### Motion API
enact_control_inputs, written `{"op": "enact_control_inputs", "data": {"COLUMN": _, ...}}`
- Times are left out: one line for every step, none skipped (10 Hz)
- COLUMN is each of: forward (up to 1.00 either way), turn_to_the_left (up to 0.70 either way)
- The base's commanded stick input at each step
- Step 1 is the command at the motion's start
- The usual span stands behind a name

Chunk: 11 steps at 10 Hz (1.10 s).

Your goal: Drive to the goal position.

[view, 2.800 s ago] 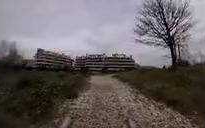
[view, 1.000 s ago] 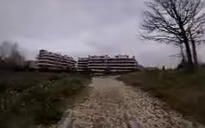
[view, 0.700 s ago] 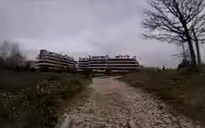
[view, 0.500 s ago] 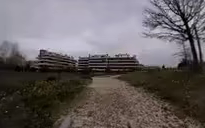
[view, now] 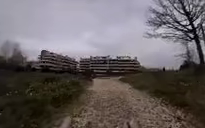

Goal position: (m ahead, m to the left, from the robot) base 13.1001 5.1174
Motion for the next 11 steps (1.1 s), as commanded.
{"op": "enact_control_inputs", "data": {"forward": 0.5, "turn_to_the_left": 0.0}}
{"op": "enact_control_inputs", "data": {"forward": 0.5, "turn_to_the_left": 0.0}}
{"op": "enact_control_inputs", "data": {"forward": 0.5, "turn_to_the_left": 0.0}}
{"op": "enact_control_inputs", "data": {"forward": 0.5, "turn_to_the_left": 0.0}}
{"op": "enact_control_inputs", "data": {"forward": 0.5, "turn_to_the_left": 0.0}}
{"op": "enact_control_inputs", "data": {"forward": 0.5, "turn_to_the_left": 0.0}}
{"op": "enact_control_inputs", "data": {"forward": 0.5, "turn_to_the_left": 0.0}}
{"op": "enact_control_inputs", "data": {"forward": 0.5, "turn_to_the_left": 0.0}}
{"op": "enact_control_inputs", "data": {"forward": 0.5, "turn_to_the_left": 0.0}}
{"op": "enact_control_inputs", "data": {"forward": 0.5, "turn_to_the_left": 0.0}}
{"op": "enact_control_inputs", "data": {"forward": 0.5, "turn_to_the_left": 0.0}}
